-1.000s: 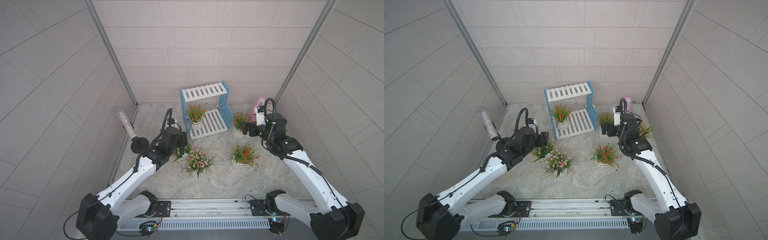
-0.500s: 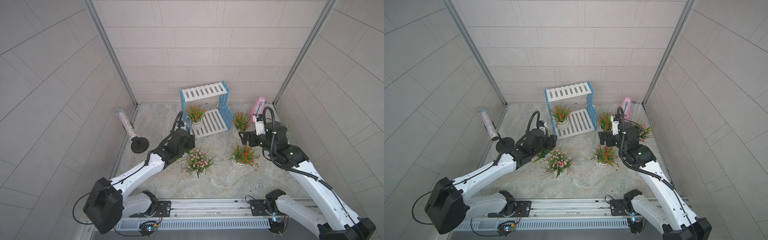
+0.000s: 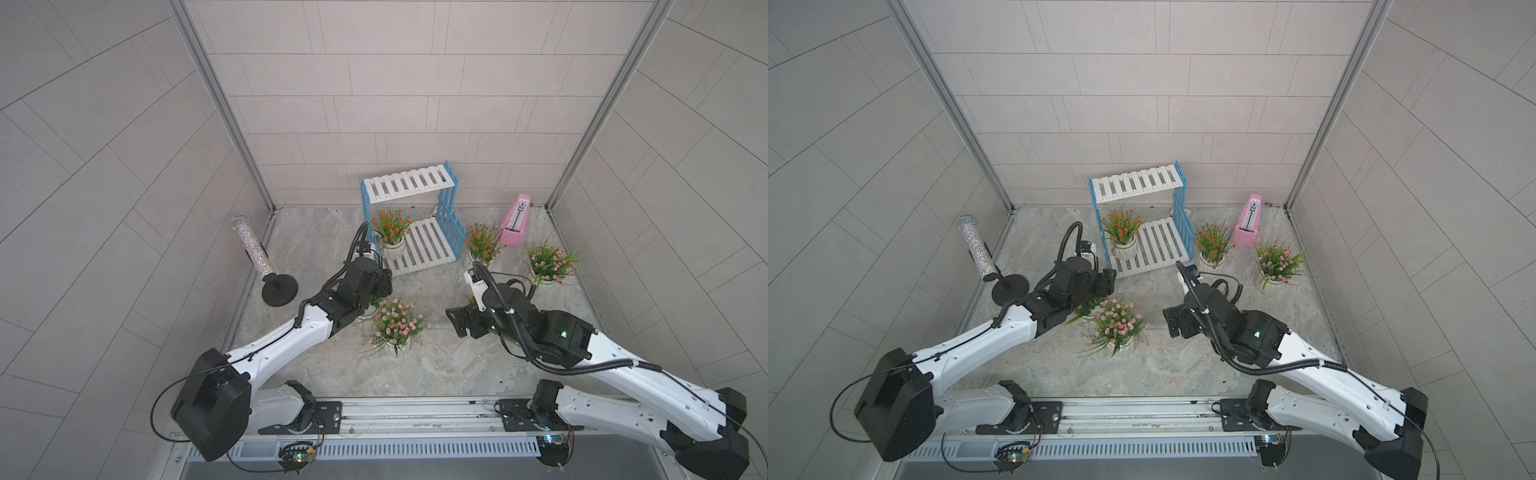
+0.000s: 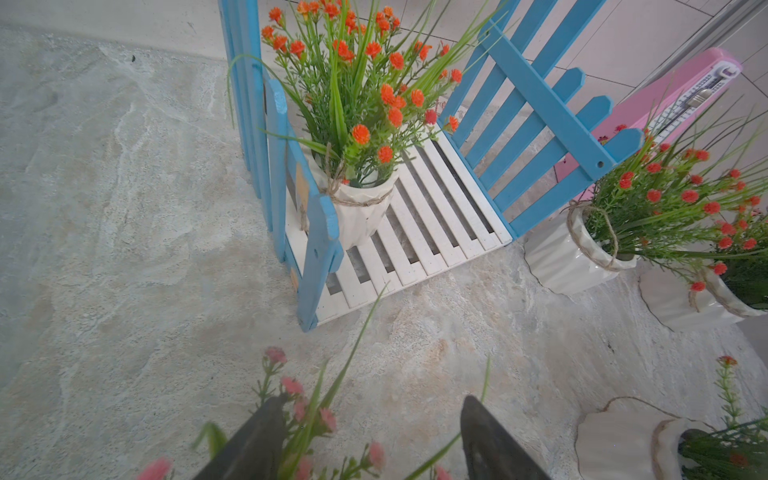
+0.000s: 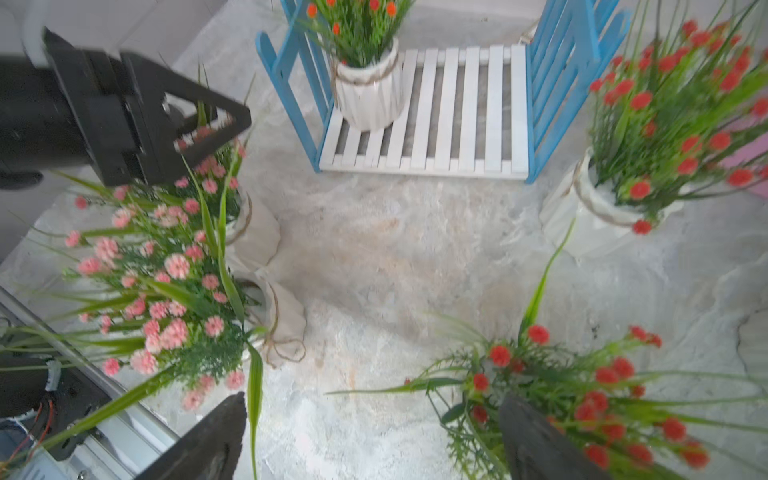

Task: Place the baby's breath potted plants on the rack by color
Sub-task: Pick up the baby's breath potted plant from the center of the board.

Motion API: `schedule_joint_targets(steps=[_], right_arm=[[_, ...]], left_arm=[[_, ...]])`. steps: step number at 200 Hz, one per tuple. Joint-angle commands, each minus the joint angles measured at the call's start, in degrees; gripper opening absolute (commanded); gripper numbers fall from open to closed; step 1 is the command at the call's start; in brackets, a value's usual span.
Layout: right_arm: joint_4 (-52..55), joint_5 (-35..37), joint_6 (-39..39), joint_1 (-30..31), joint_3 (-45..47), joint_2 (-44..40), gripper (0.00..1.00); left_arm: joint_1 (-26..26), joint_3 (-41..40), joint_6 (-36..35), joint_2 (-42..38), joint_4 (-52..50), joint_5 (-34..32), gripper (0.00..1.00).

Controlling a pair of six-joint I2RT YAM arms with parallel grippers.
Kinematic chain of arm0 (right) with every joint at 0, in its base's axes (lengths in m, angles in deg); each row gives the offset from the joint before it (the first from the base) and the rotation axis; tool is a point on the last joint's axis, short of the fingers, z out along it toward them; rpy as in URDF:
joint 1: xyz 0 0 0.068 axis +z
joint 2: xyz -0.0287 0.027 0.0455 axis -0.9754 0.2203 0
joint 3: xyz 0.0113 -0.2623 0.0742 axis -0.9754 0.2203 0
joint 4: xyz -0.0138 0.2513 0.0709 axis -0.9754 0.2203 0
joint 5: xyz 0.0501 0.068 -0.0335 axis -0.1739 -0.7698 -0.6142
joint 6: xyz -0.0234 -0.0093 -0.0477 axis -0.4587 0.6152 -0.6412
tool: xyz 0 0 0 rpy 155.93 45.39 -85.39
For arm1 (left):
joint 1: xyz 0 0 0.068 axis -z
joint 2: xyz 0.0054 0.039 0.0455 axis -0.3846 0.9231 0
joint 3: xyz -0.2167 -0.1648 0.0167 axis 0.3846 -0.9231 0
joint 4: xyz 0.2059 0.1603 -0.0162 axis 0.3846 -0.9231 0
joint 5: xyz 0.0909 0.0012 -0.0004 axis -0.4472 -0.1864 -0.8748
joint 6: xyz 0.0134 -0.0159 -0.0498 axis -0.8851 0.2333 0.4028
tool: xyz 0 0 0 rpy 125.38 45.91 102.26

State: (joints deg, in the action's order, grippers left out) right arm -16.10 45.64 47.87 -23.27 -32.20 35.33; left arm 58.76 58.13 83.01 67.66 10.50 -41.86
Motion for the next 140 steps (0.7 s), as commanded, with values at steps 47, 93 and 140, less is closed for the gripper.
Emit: schedule_joint_targets(steps=[47,93,140], right_arm=[[0.5,0.2,17.5,5.6,11.8,3.8,0.97],[-6.7,3.7,24.0,5.5,20.1,4.7,1.0],[-7.9,9.6,24.1,2.1,21.9,5.3,0.99]], left_arm=[[0.2,-3.0,1.3,-0.5,6.7,-1.2,0.7],[0.2,-2.7,1.2,-1.2,7.1,-0.3,0.7],[0.2,-3.8,1.3,-2.5,8.2,0.3,0.7]])
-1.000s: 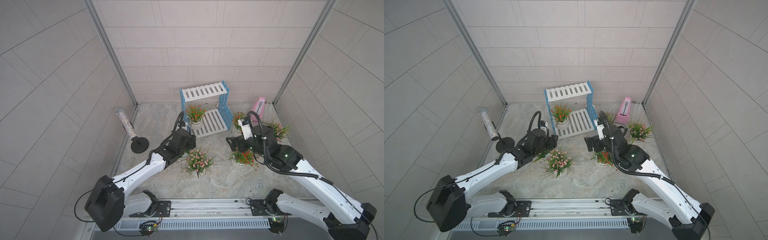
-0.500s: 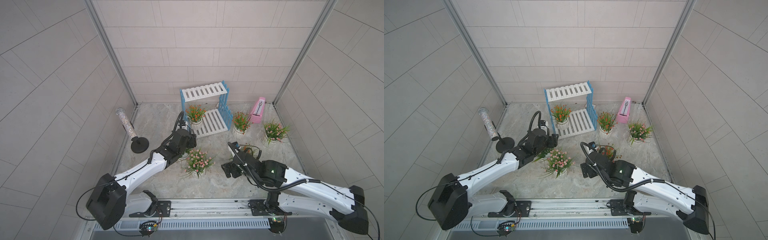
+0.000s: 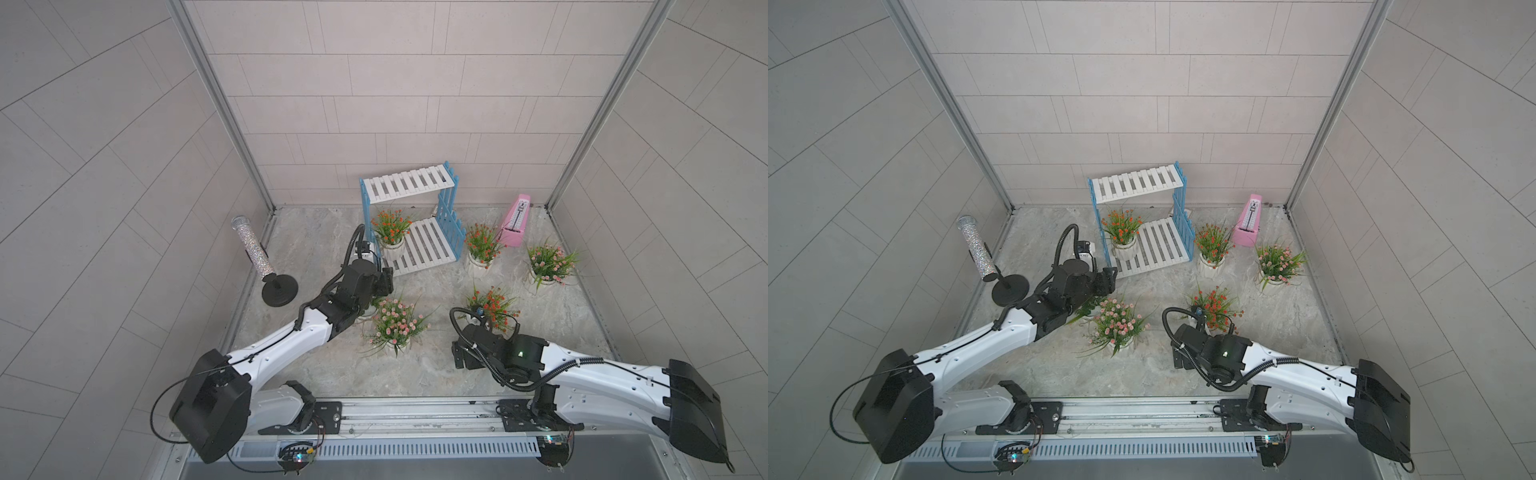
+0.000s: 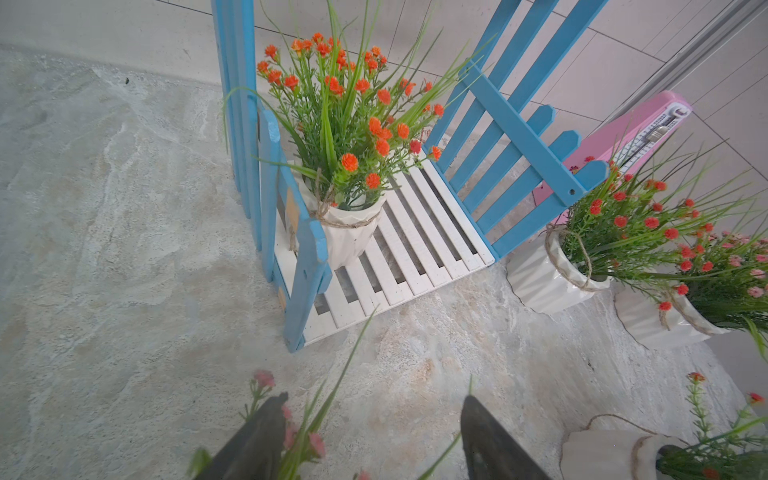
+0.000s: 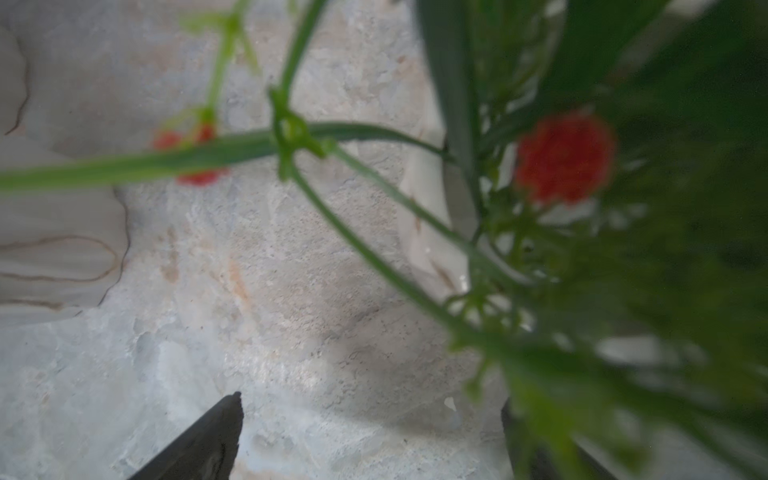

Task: Place the baby's breath potted plants on the rack by color
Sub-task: Pick up the baby's breath potted plant from the center of the board.

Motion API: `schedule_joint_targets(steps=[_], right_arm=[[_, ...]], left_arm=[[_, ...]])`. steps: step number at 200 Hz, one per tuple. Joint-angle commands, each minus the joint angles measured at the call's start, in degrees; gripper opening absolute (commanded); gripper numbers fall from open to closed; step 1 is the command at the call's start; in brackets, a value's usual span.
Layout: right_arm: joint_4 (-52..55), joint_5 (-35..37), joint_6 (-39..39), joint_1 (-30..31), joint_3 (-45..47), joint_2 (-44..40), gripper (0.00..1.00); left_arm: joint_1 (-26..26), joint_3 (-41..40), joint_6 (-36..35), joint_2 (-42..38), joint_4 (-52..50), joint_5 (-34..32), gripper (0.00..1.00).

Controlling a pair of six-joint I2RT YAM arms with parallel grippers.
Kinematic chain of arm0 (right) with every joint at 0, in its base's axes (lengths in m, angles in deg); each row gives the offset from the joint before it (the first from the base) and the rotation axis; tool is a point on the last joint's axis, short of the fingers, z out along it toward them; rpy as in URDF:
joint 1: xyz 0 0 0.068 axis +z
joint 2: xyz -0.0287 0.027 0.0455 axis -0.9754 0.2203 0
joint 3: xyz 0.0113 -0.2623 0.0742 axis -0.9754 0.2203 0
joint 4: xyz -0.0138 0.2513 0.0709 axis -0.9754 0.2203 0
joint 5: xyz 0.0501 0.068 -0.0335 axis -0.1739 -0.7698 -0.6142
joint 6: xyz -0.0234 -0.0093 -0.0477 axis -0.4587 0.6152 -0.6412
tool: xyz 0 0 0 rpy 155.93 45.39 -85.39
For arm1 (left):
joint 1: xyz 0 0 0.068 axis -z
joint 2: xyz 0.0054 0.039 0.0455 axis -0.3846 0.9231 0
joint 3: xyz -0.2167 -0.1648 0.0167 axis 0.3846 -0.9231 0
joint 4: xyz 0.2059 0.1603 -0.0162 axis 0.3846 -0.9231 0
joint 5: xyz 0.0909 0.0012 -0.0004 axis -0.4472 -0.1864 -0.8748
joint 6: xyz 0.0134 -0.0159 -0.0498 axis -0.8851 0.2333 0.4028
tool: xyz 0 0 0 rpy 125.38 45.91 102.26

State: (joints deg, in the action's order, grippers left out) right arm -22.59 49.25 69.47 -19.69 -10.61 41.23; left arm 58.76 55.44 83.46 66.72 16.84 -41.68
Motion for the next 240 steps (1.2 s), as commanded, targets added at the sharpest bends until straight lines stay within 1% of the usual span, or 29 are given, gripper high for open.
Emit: schedule_joint_targets(steps=[1,36,67,94,124,143,173,195,228,240], right_arm=[[-1.4,6.1,2.5,-1.5,0.3,-0.6,0.99],[-2.5,11.8,2.0,-3.5,1.2,-2.1,0.99],[-6.6,15.1,0.7,-5.4,3.2,-3.7,0.99],[-10.5,12.3,-0.8,-9.7,4.3,-2.3,0.99],[-13.9,14.3,-3.9,-11.2,4.4,-2.4,0.99],[-16.7,13.1,-6.3,-13.3,4.6,-1.4,0.99],[-19.0,11.1,-7.8,-15.5,4.5,1.4,0.99],[-19.9,9.7,-8.2,-15.7,4.0,3.6,0.99],[-21.2,9.9,-8.7,-15.7,3.3,5.9,1.0],[-21.7,10.2,-9.2,-15.7,3.1,6.3,0.98]], left_arm=[[0.2,-1.1,0.9,-1.6,1.9,0.2,0.7],[0.2,-1.7,1.5,-1.3,2.9,1.0,0.7],[0.2,-2.0,1.5,-1.7,3.3,1.1,0.7],[0.2,-2.2,1.5,-2.0,3.8,1.3,0.7],[0.2,-2.9,1.6,-2.6,4.7,1.4,0.7],[0.2,-2.9,1.6,-2.6,4.6,1.6,0.7],[0.2,-3.2,1.7,-2.8,4.5,1.8,0.7],[0.2,-3.1,1.7,-2.7,4.4,1.7,0.7],[0.3,-3.0,1.8,-2.5,4.7,1.9,0.7],[0.3,-3.1,1.8,-2.7,4.6,1.9,0.7]])
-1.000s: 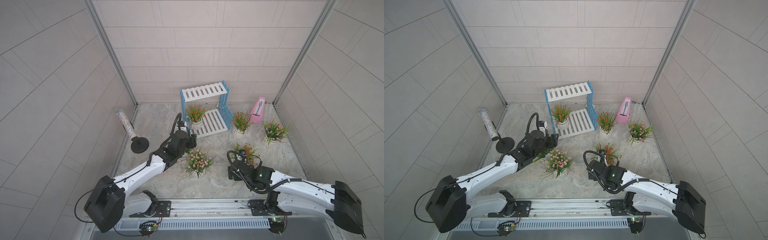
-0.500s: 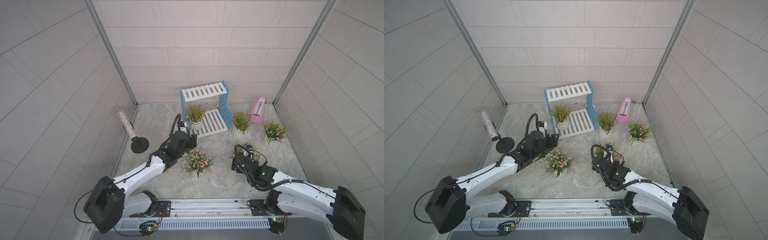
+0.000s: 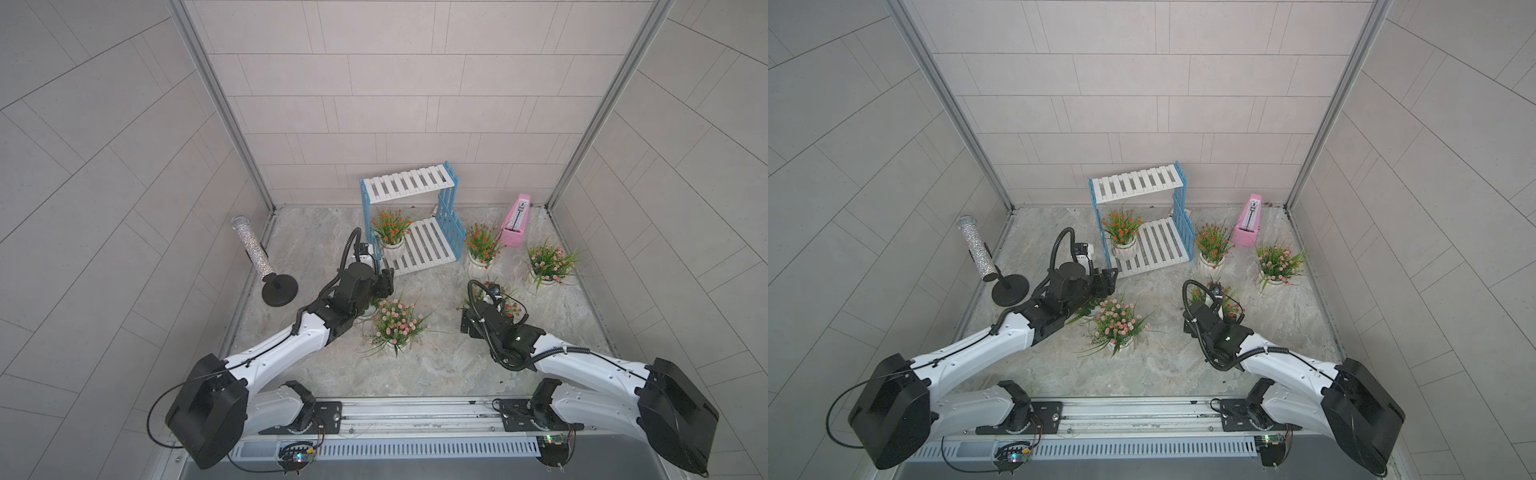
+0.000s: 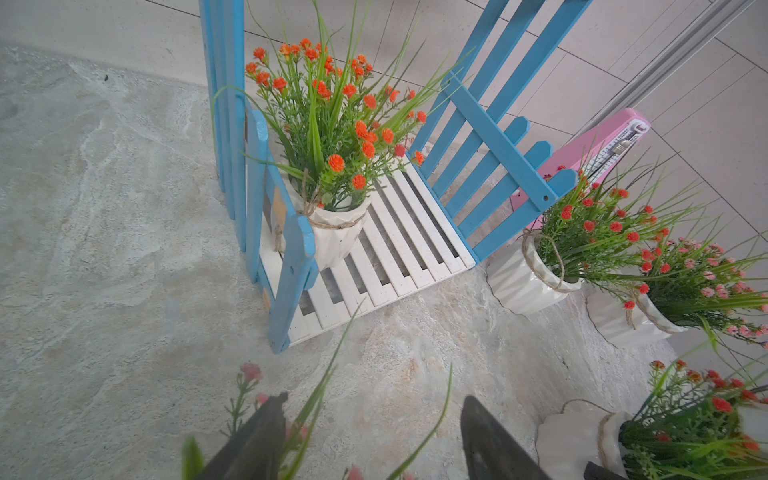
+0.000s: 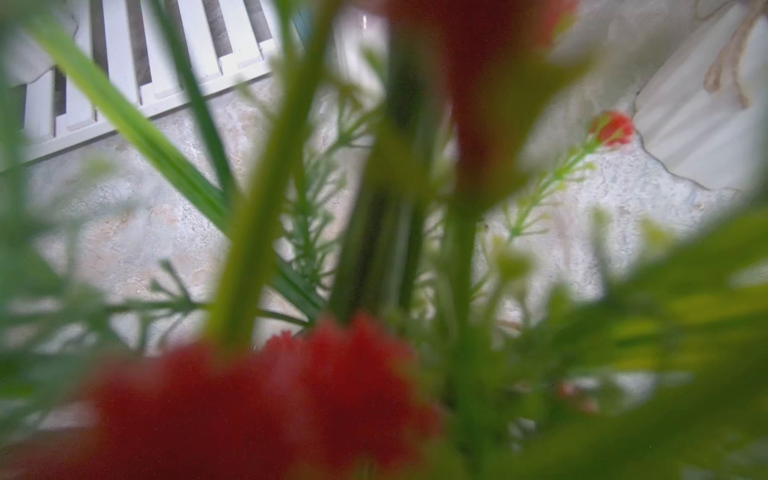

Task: Place the baby's breath potted plants on the rack by color
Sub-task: Pick up the baby's breath potted plant from the center of the board.

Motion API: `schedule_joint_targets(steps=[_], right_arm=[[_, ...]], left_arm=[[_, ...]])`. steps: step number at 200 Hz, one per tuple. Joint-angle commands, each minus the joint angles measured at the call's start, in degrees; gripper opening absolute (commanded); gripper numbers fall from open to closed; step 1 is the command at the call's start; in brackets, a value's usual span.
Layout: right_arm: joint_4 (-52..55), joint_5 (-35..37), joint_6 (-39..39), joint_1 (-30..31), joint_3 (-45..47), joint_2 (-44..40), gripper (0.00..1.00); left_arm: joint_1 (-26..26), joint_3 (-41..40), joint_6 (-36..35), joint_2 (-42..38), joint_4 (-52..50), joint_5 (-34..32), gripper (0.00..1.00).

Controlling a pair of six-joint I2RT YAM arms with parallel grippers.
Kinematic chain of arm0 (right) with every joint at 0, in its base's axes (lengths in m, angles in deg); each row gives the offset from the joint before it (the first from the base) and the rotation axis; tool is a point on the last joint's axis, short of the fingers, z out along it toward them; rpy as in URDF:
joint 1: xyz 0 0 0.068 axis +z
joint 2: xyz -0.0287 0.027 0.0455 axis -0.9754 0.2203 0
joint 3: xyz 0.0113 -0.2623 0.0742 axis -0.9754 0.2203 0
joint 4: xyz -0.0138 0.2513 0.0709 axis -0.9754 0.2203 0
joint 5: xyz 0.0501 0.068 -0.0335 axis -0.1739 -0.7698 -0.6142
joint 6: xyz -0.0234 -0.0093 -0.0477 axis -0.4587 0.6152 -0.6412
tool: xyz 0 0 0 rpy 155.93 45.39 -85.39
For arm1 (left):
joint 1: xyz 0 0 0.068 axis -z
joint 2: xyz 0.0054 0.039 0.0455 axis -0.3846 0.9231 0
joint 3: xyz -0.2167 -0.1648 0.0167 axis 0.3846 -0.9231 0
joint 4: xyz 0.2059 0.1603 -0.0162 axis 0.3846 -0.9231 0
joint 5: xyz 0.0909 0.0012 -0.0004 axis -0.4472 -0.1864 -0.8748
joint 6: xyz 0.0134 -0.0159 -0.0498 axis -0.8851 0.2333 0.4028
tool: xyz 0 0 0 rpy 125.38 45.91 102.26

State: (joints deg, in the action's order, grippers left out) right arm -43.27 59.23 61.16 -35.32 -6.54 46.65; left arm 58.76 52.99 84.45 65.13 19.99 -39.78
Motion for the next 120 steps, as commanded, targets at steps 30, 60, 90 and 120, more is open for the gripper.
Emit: schedule_joint_targets(steps=[30,60,90,120], right_arm=[[-0.7,0.5,-2.8,0.0,-2.6,1.7,0.91],[1.2,0.6,-4.7,0.4,-4.4,0.8,0.81],[5.9,0.7,-7.9,2.1,-8.5,-2.0,0.77],[9.5,-1.1,-10.9,2.8,-14.3,-2.5,0.77]], left_arm=[[0.2,-0.9,0.8,-1.3,1.5,-0.2,0.7],[0.2,-1.1,0.6,-1.4,1.2,-0.6,0.7],[0.2,-0.8,0.6,-1.6,0.1,-0.9,0.7],[0.3,-0.5,1.1,-1.5,-0.5,-1.0,0.7]])
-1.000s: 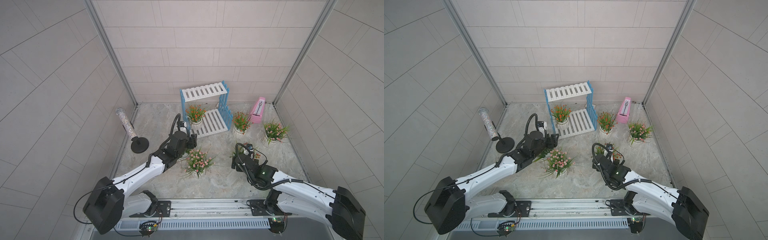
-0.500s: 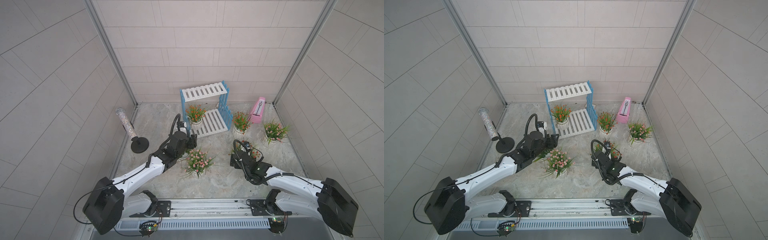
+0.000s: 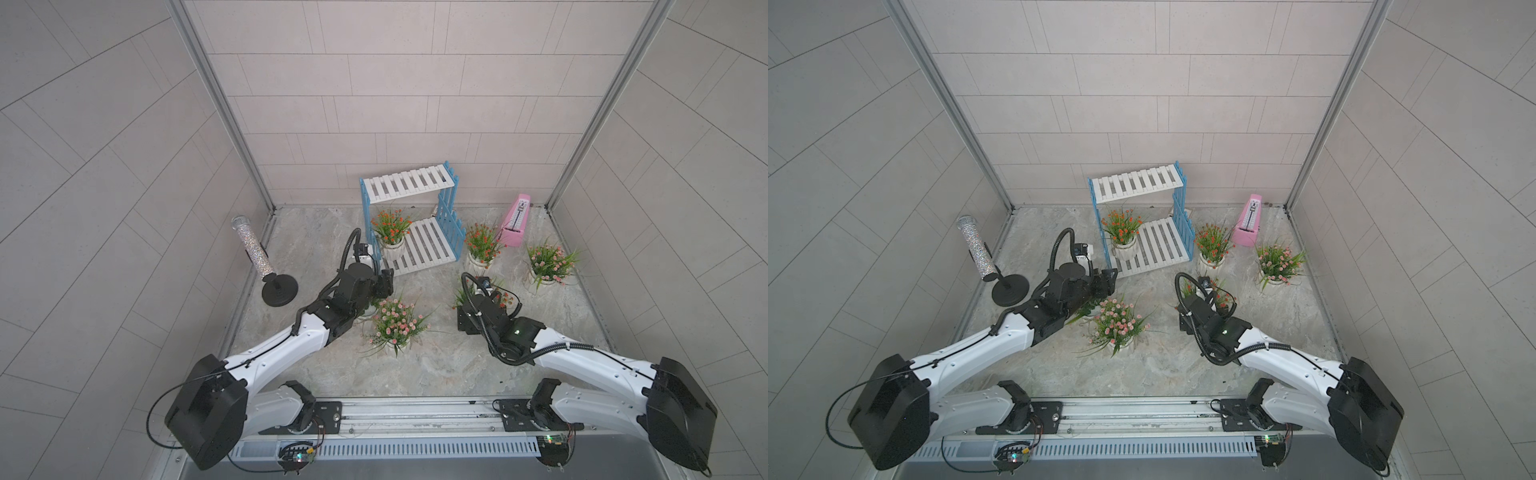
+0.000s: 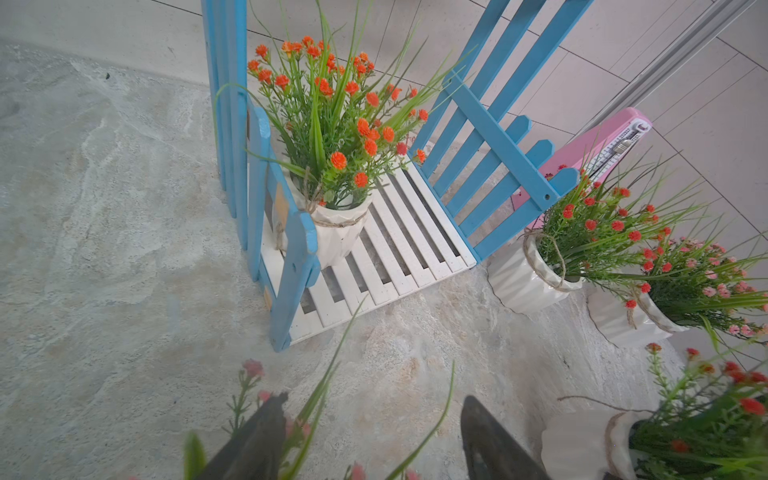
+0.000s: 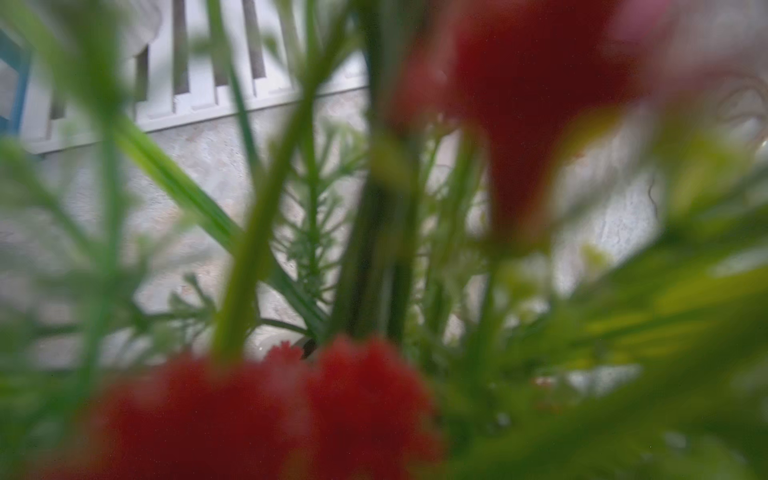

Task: Place the baby's breath potted plants on the rack by color
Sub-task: Pick up the baby's breath potted plant from the center of the board, then place the baby's breath potted plant on the rack.

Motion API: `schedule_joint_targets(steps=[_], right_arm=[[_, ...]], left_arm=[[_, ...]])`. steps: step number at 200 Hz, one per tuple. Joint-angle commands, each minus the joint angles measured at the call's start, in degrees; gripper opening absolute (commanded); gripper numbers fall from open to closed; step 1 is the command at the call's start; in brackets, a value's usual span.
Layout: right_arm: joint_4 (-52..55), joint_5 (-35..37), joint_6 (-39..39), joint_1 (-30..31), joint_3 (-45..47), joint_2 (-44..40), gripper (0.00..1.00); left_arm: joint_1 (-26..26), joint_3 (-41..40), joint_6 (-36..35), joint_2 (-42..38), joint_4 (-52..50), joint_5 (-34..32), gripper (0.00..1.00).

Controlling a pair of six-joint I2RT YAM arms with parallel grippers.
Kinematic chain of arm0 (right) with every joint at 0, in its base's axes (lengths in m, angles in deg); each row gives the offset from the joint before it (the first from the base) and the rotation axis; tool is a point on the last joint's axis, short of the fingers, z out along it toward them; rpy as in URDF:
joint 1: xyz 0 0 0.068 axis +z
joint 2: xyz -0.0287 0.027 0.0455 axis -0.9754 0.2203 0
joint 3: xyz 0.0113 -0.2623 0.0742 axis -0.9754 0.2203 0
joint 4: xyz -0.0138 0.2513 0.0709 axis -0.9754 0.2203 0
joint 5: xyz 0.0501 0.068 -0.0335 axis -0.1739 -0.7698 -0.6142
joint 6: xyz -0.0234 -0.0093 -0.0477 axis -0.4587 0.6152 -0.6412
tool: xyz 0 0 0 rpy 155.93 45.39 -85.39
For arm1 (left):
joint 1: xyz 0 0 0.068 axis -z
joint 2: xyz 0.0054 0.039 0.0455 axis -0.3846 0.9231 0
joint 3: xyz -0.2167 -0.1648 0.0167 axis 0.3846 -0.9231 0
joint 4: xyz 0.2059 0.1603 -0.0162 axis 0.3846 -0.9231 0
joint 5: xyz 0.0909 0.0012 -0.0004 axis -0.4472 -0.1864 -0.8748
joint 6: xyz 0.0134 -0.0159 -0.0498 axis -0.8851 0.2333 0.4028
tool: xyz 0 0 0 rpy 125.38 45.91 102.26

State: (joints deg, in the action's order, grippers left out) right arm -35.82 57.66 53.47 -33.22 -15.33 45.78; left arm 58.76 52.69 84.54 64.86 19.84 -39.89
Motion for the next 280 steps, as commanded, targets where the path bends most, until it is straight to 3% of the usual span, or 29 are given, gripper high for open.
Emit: schedule_joint_targets(steps=[1,50,137,209,280], right_arm=[[2.1,0.4,-3.3,0.8,-5.6,-1.6,0.77],[-0.7,-2.3,-8.6,0.3,-13.9,4.8,0.78],[-5.5,-17.0,-15.0,-10.4,-39.8,33.9,0.78],[-2.8,-18.9,-21.8,-16.5,-68.1,58.8,0.78],[-0.2,-17.6,-26.6,-18.7,-84.8,71.3,0.78]], left_arm=[[0.3,-0.2,1.1,-1.3,-0.4,-0.8,0.7],[0.3,-0.5,1.2,-3.6,-0.8,-2.2,0.7],[0.2,-2.4,1.4,-8.0,-1.9,-2.7,0.7],[0.6,-3.4,1.2,-11.6,-2.5,-3.7,0.7],[1.7,-3.7,0.6,-13.5,-3.4,-4.5,0.7]])
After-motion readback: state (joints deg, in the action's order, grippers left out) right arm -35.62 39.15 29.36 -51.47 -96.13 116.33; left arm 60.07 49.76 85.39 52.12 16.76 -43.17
